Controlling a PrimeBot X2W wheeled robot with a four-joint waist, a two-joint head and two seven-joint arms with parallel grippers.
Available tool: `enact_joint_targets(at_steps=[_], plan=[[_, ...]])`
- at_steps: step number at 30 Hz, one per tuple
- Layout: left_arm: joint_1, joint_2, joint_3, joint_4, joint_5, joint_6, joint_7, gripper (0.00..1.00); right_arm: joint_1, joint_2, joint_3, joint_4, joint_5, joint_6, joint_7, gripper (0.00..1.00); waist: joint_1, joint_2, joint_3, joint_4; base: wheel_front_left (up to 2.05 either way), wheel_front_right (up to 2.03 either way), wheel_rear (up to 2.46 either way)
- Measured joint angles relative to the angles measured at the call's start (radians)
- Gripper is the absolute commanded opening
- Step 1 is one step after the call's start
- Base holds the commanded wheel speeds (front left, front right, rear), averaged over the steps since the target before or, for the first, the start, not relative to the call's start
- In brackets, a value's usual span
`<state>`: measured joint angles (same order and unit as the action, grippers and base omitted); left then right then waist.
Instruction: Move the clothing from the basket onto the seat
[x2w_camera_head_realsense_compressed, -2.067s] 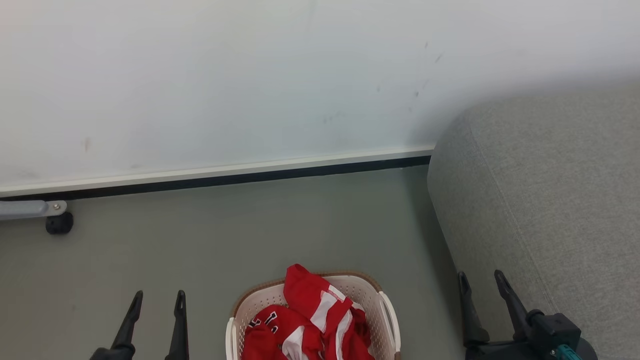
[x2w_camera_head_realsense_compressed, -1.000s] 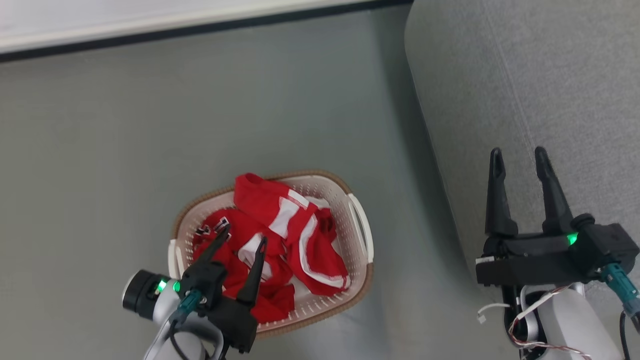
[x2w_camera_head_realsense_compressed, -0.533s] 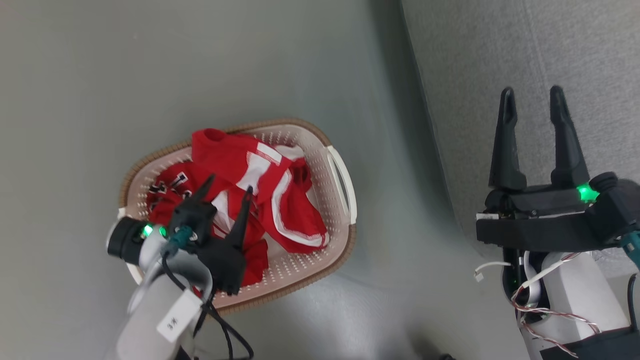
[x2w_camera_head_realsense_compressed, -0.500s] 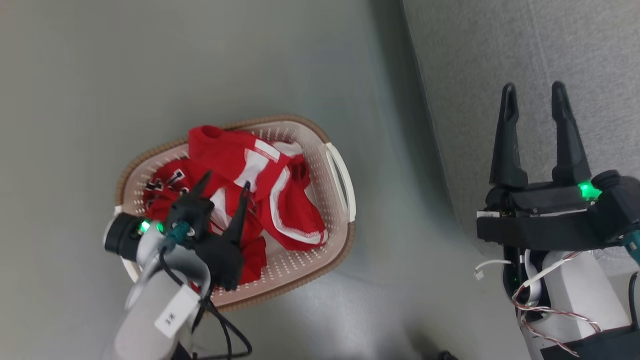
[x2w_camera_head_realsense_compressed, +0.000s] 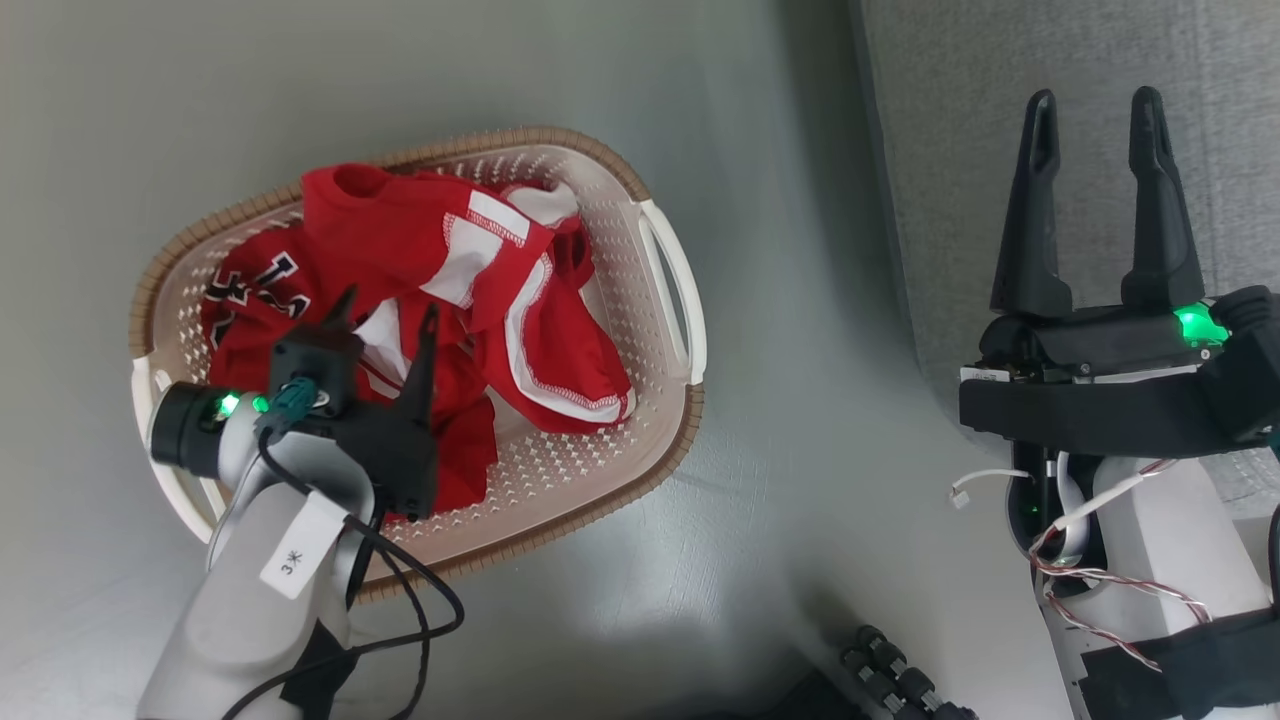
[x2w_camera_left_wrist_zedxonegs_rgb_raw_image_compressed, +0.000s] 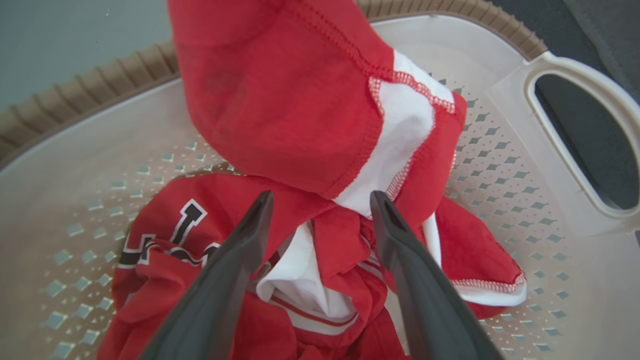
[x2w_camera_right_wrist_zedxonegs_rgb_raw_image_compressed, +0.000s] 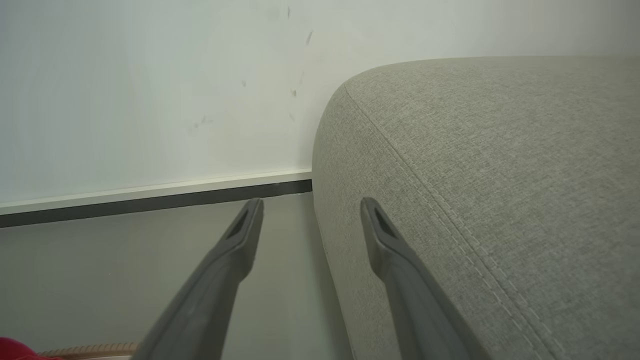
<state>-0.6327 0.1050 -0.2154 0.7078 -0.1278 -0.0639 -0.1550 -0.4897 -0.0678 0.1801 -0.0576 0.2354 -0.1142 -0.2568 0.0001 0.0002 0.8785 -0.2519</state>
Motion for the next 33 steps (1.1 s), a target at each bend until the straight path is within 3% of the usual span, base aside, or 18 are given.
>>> enact_joint_targets(at_steps=[13, 30, 31, 33], plan=[[-0.094, 0.031, 0.080, 0.058, -0.055, 0.029, -0.038, 1.00, -0.015, 0.006, 0.009, 0.004, -0.006, 0.006, 0.000, 1.00, -0.0001, -0.0001, 0.035, -0.006, 0.00, 0.00, 0.00], [-0.181, 0.021, 0.078, 0.122, -0.060, 0.035, -0.060, 1.00, -0.014, 0.012, 0.012, 0.025, -0.009, 0.009, 0.000, 1.00, -0.0001, -0.0002, 0.058, -0.024, 0.00, 0.00, 0.00], [-0.184, 0.021, 0.074, 0.122, -0.059, 0.027, -0.063, 0.69, -0.014, 0.012, 0.012, 0.027, -0.009, 0.009, 0.000, 1.00, -0.0002, -0.0002, 0.059, -0.025, 0.00, 0.00, 0.00], [-0.186, 0.019, 0.066, 0.123, -0.055, 0.018, -0.068, 0.22, -0.014, 0.012, 0.012, 0.030, -0.009, 0.009, 0.000, 1.00, -0.0001, -0.0002, 0.060, -0.027, 0.00, 0.00, 0.00]])
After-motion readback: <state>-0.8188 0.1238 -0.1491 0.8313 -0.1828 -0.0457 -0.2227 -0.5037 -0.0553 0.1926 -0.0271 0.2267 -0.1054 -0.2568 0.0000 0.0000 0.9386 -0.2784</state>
